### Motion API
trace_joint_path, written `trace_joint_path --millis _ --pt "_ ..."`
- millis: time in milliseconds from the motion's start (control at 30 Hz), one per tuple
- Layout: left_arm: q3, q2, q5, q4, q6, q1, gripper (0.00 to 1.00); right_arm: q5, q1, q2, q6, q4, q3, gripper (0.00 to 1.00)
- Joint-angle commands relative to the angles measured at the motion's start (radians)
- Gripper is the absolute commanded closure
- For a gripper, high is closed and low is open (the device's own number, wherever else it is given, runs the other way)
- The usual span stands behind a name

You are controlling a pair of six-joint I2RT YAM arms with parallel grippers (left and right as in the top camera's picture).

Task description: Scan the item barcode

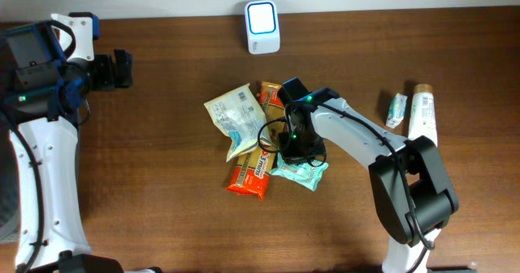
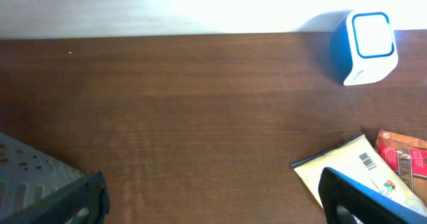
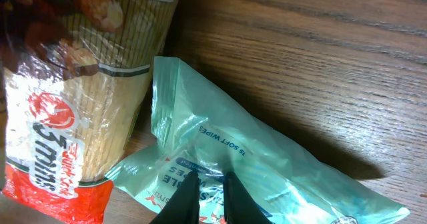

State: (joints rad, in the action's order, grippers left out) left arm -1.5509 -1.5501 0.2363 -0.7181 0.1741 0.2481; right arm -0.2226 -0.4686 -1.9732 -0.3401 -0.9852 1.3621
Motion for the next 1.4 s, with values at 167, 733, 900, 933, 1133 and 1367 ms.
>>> trace_joint_path --millis 167,733,900,933,1133,1367 --pt "-0.004 0.013 0.011 -0.001 -0.009 0.003 0.01 0.08 0.181 -0.033 0.097 0.019 -0.046 0.85" --pt "-0.004 0.013 0.011 -0.001 -0.009 0.003 0.01 0.105 0.081 -0.031 0.378 -0.256 0.252 0.51" --pt "-0.004 0.013 0.011 -0.001 -0.009 0.003 0.01 0.272 -0.064 -0.031 0.378 -0.214 0.134 0.42" --pt "-0.003 0.013 0.011 -0.001 -0.009 0.003 0.01 0.294 -0.078 -0.031 0.378 -0.208 0.119 0.4" --pt "-0.004 0.013 0.011 -0.001 -0.009 0.003 0.01 0.344 -0.103 -0.031 0.421 -0.139 0.047 0.27" --pt "-0.003 0.013 0.011 -0.001 -0.009 0.003 0.01 0.422 -0.103 -0.031 0.441 0.011 -0.052 0.43"
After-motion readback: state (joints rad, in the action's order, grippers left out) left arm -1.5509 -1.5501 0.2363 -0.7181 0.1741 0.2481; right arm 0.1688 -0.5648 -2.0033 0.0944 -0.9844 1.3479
